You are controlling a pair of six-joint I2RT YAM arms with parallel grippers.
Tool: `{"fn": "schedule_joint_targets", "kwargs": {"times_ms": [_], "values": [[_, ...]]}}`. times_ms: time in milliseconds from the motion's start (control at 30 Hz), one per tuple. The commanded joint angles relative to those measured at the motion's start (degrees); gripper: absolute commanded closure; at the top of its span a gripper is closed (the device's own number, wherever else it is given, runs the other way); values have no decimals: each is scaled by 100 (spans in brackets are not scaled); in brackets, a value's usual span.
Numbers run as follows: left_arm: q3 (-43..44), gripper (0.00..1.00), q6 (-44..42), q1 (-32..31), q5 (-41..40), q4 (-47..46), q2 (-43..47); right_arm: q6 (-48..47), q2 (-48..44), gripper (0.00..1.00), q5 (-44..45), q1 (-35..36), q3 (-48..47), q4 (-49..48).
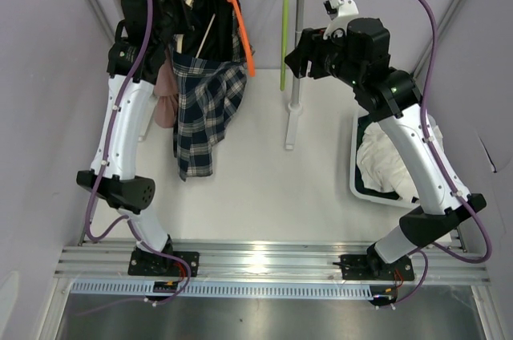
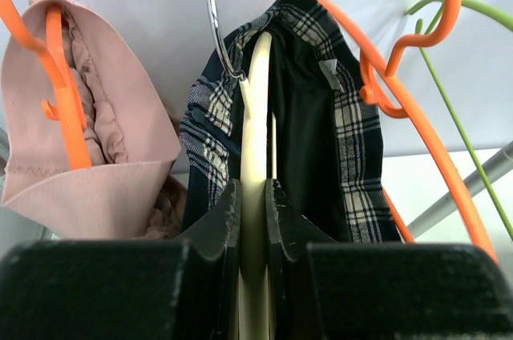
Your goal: Place the skirt on the hanger
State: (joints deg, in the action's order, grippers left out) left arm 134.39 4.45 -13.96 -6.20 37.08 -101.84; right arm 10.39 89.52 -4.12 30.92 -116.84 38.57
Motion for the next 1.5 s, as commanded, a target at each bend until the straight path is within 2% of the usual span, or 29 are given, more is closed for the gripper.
{"fn": "schedule_joint_targets", "kwargs": {"times_ms": [0, 467, 667, 900, 1233, 1300, 1333, 1367, 1400, 1467], "values": [[-97, 100, 3, 42, 127, -1379, 604, -116, -241, 36, 52, -42, 64, -315], [272, 100, 3, 42, -171, -1607, 358, -99, -215, 36, 25, -139, 108, -359], [676, 100, -32, 42, -189, -1476, -46, -90, -180, 36, 8, -147, 73, -350], [527, 100, -40, 42, -154, -1388, -354, -90, -154, 36, 43, -147, 117, -332], [105, 100, -111, 42, -207, -1353, -161, -73, -198, 36, 78, -165, 170, -297], [1, 94, -128, 33, -207, -1352, -82, -64, -224, 36, 78, -165, 205, -297], [-44, 83, -120, 42, -215, -1361, -47, -64, -241, 36, 87, -174, 223, -297], [-175, 77, -137, 42, -207, -1405, 58, -55, -259, 36, 96, -165, 266, -297], [-220, 67, -146, 42, -189, -1423, 103, -64, -277, 36, 104, -165, 293, -297], [-299, 59, -146, 42, -154, -1432, 208, -55, -312, 36, 148, -165, 345, -306]]}}
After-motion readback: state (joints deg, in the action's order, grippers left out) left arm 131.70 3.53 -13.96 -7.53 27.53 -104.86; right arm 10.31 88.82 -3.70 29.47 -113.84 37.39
